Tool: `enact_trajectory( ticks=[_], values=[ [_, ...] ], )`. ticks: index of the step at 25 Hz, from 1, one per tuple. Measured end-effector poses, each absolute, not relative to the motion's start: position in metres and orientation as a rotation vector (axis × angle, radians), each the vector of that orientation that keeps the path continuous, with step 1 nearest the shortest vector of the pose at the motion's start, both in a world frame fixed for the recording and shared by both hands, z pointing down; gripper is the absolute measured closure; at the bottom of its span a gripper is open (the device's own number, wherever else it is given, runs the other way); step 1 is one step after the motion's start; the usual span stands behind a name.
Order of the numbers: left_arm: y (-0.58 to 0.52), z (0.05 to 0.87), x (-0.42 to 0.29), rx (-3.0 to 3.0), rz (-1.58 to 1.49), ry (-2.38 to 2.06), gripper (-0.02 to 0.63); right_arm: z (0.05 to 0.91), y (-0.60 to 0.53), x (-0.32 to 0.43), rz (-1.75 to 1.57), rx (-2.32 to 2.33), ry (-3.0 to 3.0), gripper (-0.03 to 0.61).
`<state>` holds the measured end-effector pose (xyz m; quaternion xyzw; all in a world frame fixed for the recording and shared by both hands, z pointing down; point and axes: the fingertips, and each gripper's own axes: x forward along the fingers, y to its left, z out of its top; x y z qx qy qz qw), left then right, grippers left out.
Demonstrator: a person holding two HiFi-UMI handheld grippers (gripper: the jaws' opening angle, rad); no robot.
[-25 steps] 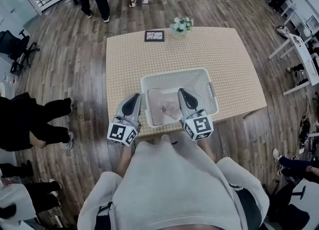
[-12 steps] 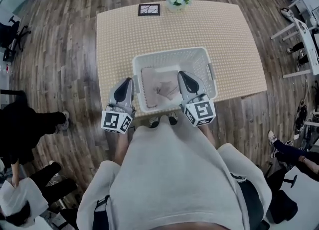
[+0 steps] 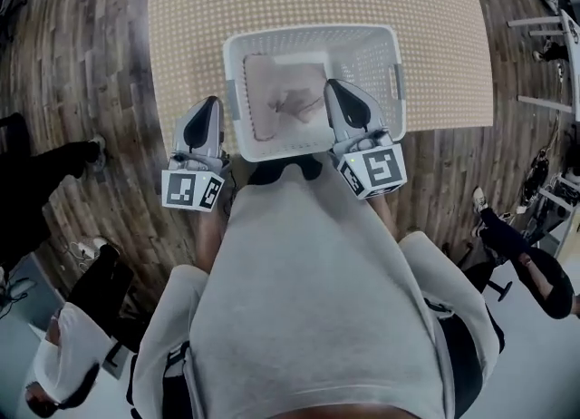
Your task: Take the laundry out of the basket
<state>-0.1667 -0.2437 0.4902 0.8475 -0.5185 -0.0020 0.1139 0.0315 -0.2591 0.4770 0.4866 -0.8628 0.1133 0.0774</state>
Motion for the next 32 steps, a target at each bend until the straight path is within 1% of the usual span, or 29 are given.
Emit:
enact_trajectory(
  ticks=[6, 9, 11, 15, 16, 17, 21, 25, 27, 28, 29, 30, 32],
  values=[
    [-0.242, 0.518, -0.171, 2.440, 0.007, -1.499, 0.604, 0.493, -0.260, 0.024, 0.387, 1.411, -2.566, 0.580],
    [-0.240, 0.515, -0.169, 2.444, -0.007, -1.501, 0.604, 0.494, -0.255, 0.014, 0.272, 1.292, -2.547, 0.580],
    [-0.239, 0.511, -0.168, 2.447, -0.018, -1.504, 0.604, 0.496, -0.248, 0.002, -0.001, 1.096, -2.477, 0.580],
    [-0.238, 0.507, -0.169, 2.448, -0.034, -1.511, 0.604, 0.522, -0.228, -0.028, -0.767, 0.528, -2.108, 0.580],
    [-0.238, 0.506, -0.169, 2.445, -0.040, -1.514, 0.604, 0.531, -0.224, -0.034, -0.878, 0.409, -2.023, 0.580],
    [-0.237, 0.506, -0.170, 2.442, -0.047, -1.519, 0.604, 0.539, -0.220, -0.038, -0.922, 0.325, -1.987, 0.580],
    [-0.235, 0.504, -0.175, 2.431, -0.067, -1.536, 0.604, 0.564, -0.211, -0.048, -0.804, 0.195, -2.025, 0.580],
    [-0.234, 0.504, -0.183, 2.415, -0.088, -1.571, 0.604, 0.594, -0.215, -0.048, -0.723, 0.170, -1.985, 0.578],
    [-0.234, 0.504, -0.186, 2.407, -0.097, -1.583, 0.604, 0.611, -0.217, -0.046, -0.620, 0.155, -1.977, 0.577],
    [-0.234, 0.503, -0.188, 2.402, -0.099, -1.587, 0.604, 0.622, -0.217, -0.045, -0.557, 0.123, -1.964, 0.529],
    [-0.233, 0.503, -0.189, 2.398, -0.101, -1.589, 0.604, 0.633, -0.216, -0.043, -0.502, 0.083, -1.941, 0.370],
    [-0.233, 0.503, -0.191, 2.394, -0.102, -1.590, 0.604, 0.643, -0.216, -0.043, -0.467, 0.048, -1.922, 0.285],
    [-0.232, 0.504, -0.193, 2.386, -0.104, -1.595, 0.604, 0.661, -0.221, -0.045, -0.423, 0.012, -1.919, 0.155]
  ],
)
